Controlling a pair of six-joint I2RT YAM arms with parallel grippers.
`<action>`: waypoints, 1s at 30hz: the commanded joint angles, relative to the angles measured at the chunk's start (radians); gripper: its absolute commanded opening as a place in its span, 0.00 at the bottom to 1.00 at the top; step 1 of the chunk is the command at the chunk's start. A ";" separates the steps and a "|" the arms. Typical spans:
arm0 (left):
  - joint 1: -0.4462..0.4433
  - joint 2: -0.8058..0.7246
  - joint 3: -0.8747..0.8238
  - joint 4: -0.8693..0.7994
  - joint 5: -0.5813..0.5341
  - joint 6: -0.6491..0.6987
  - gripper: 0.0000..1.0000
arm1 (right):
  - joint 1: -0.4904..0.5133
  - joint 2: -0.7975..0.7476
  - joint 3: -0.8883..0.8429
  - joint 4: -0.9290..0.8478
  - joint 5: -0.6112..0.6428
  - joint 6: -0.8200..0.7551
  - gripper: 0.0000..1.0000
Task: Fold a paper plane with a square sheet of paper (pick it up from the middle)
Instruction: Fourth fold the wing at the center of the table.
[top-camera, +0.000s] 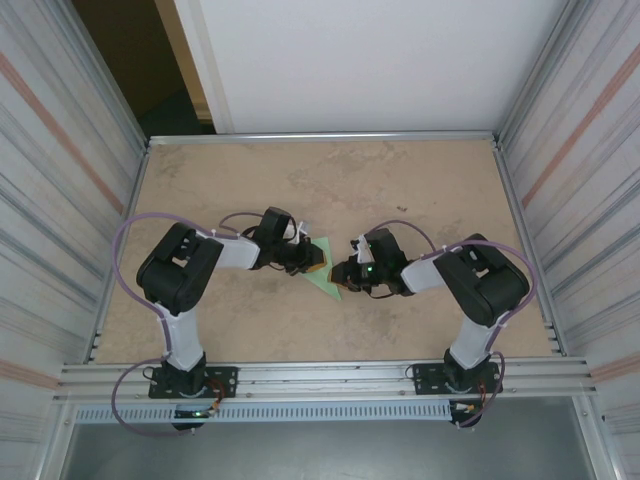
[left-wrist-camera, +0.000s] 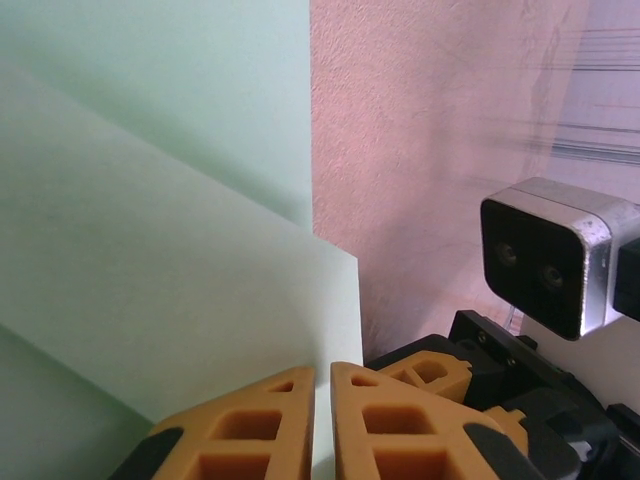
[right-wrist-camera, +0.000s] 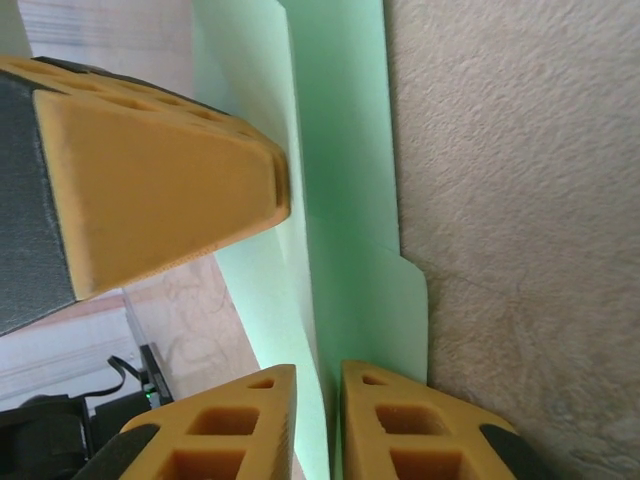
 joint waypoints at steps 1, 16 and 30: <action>-0.006 0.010 0.027 -0.018 0.007 0.019 0.13 | -0.007 -0.041 -0.011 -0.164 0.047 -0.025 0.23; -0.007 0.006 0.023 -0.021 0.016 0.025 0.13 | 0.022 -0.126 0.017 -0.334 0.016 -0.095 0.20; -0.007 0.016 0.045 -0.042 0.026 0.035 0.15 | 0.025 -0.075 0.010 -0.320 0.027 -0.098 0.13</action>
